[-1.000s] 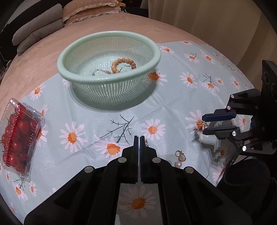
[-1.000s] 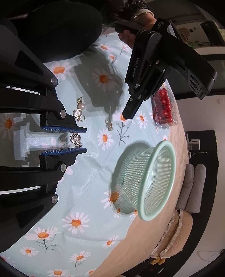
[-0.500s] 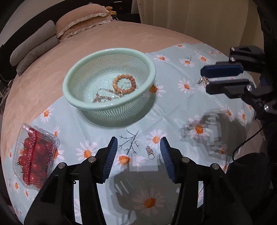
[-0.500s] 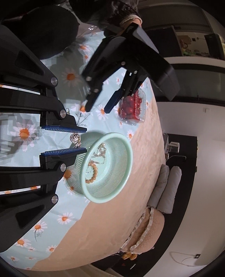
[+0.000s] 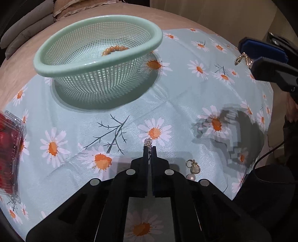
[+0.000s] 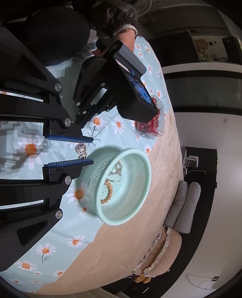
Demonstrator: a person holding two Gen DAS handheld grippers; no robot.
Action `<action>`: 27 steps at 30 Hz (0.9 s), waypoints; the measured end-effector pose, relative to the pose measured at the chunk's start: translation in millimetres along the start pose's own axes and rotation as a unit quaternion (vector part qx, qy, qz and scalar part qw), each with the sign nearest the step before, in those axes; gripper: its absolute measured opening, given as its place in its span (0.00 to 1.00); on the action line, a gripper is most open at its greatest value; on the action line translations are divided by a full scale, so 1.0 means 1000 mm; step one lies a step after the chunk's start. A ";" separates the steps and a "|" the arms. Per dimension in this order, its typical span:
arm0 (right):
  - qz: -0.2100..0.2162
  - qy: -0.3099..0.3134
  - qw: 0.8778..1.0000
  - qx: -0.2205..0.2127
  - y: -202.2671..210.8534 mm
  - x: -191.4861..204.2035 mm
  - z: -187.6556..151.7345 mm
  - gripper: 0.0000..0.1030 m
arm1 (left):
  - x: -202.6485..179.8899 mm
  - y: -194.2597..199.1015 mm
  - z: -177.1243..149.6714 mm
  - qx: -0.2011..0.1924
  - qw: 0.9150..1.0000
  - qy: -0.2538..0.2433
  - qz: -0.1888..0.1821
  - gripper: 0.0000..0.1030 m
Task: Organize jewelry
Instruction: 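Carry both earrings over the green basket and open both tools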
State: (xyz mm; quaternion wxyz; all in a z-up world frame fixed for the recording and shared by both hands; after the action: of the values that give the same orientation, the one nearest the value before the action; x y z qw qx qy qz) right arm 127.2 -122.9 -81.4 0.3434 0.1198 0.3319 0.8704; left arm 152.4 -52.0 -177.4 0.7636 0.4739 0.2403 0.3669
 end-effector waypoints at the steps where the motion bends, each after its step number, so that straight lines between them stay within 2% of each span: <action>1: -0.001 0.000 1.000 -0.002 0.001 -0.001 0.001 0.16 | 0.003 0.005 0.002 -0.007 1.000 0.003 -0.001 0.03; 7: -0.003 0.005 1.000 -0.013 0.006 -0.004 0.010 0.16 | 0.017 0.051 0.022 -0.051 0.999 0.006 0.008 0.03; 9: -0.002 0.005 1.000 -0.016 0.006 -0.004 0.012 0.16 | 0.013 0.053 0.024 -0.043 0.999 -0.012 0.008 0.03; 11: 0.000 0.007 1.000 -0.018 0.005 -0.003 0.014 0.16 | 0.006 0.040 0.022 -0.024 0.999 -0.036 0.019 0.08; 13: 0.002 0.009 1.000 -0.017 0.005 -0.001 0.014 0.16 | 0.000 0.025 0.015 -0.007 0.999 -0.046 0.025 0.39; 15: 0.006 0.010 1.000 -0.013 0.004 0.000 0.012 0.16 | -0.006 0.011 0.010 0.003 0.999 -0.042 0.014 0.44; 18: 0.005 0.010 1.000 -0.007 0.004 -0.001 0.010 0.16 | -0.006 -0.007 0.008 0.011 0.999 -0.030 0.020 0.44; 20: 0.005 0.009 1.000 -0.009 0.007 -0.002 0.010 0.16 | -0.002 -0.017 0.006 0.025 0.999 -0.017 0.023 0.19; 21: 0.004 0.008 1.000 -0.011 0.009 -0.003 0.010 0.16 | 0.000 -0.019 0.006 0.028 0.999 -0.015 0.024 0.10; 24: -0.001 0.009 1.000 -0.013 0.010 -0.006 0.012 0.16 | 0.001 -0.009 0.008 0.018 1.000 -0.013 0.014 0.10; 27: -0.003 0.013 1.000 -0.017 0.012 -0.006 0.015 0.16 | 0.010 0.015 0.015 -0.011 1.000 -0.004 0.013 0.10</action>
State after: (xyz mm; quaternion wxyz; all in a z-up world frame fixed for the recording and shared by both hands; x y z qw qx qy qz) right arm 132.2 -126.4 -62.1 0.3433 0.1015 0.3221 0.8764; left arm 164.2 -48.4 -157.5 0.7650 0.4697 0.2274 0.3774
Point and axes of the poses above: each gripper's, at about its wrist camera, not at the fingertips, and y roughly against the way its jaws point, x to its left, z to its top, the point moved 7 cm from there along -y, roughly the way its jaws point, and after that the axes turned 6 degrees about z, right-handed, at the moved point
